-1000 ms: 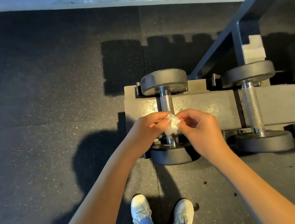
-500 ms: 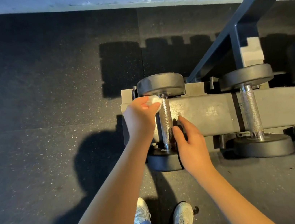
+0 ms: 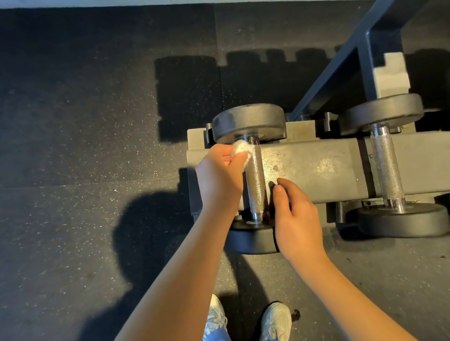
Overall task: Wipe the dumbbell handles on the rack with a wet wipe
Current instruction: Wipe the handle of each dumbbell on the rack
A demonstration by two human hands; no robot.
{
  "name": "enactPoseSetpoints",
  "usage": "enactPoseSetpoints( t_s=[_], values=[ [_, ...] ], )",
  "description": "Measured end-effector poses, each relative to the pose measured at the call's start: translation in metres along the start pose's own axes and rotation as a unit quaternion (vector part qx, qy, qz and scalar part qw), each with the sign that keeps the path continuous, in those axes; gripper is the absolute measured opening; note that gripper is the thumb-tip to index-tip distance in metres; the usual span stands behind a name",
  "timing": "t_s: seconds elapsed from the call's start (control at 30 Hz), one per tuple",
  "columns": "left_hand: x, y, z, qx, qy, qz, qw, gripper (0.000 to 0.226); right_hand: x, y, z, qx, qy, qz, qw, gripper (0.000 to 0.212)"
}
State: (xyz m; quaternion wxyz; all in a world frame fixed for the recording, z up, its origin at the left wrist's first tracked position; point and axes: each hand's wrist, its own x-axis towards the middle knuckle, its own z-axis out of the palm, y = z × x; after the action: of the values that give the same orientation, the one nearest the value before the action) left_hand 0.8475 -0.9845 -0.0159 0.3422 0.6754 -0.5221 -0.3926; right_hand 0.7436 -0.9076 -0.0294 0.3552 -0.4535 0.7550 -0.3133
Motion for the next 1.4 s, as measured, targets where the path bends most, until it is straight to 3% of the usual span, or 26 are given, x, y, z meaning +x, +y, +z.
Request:
enactPoseSetpoints(
  t_s=[0.1, 0.2, 0.3, 0.43, 0.57, 0.73, 0.83, 0.97, 1.17, 1.33, 1.4],
  values=[
    [-0.006, -0.005, 0.002, 0.021, -0.017, 0.001, 1.000, 0.025, 0.001, 0.001, 0.001, 0.011, -0.002, 0.002, 1.000, 0.057],
    [-0.022, -0.017, -0.004, 0.115, -0.102, -0.034, 0.988, 0.029, 0.000, 0.002, -0.001, 0.028, 0.001, -0.008, 1.000, 0.055],
    [-0.023, -0.023, -0.013, 0.141, -0.160, -0.048, 0.976, 0.025, -0.002, 0.001, -0.001, 0.038, 0.002, -0.011, 0.999, 0.043],
    [-0.008, -0.013, -0.011, 0.097, -0.111, -0.026, 0.989, 0.019, -0.002, -0.002, -0.003, 0.044, 0.004, -0.010, 0.999, 0.025],
    [-0.019, -0.013, -0.006, 0.094, -0.104, -0.034, 0.990, 0.019, -0.001, 0.002, -0.001, 0.036, 0.013, 0.003, 0.999, 0.041],
    [-0.026, -0.015, -0.018, 0.146, -0.225, -0.065, 0.961, 0.022, -0.002, 0.003, -0.001, 0.031, 0.034, -0.005, 0.999, 0.051],
    [-0.016, -0.006, -0.018, 0.125, -0.183, -0.044, 0.974, 0.032, -0.003, 0.001, 0.001, 0.024, 0.034, -0.010, 0.999, 0.051],
    [-0.012, -0.006, -0.011, 0.061, -0.105, -0.031, 0.992, 0.019, -0.002, 0.002, 0.000, 0.024, 0.036, -0.004, 0.999, 0.037],
    [-0.023, -0.009, -0.015, 0.194, -0.269, -0.069, 0.941, 0.018, -0.005, -0.003, -0.001, 0.029, 0.036, -0.004, 0.999, 0.046],
    [-0.021, -0.004, -0.015, 0.106, -0.158, -0.036, 0.981, 0.028, -0.006, -0.004, 0.000, 0.028, 0.035, -0.004, 0.999, 0.050],
    [-0.016, -0.004, -0.011, 0.057, -0.105, -0.040, 0.992, 0.017, -0.005, -0.003, 0.000, 0.024, 0.030, -0.002, 0.999, 0.047]
  ],
)
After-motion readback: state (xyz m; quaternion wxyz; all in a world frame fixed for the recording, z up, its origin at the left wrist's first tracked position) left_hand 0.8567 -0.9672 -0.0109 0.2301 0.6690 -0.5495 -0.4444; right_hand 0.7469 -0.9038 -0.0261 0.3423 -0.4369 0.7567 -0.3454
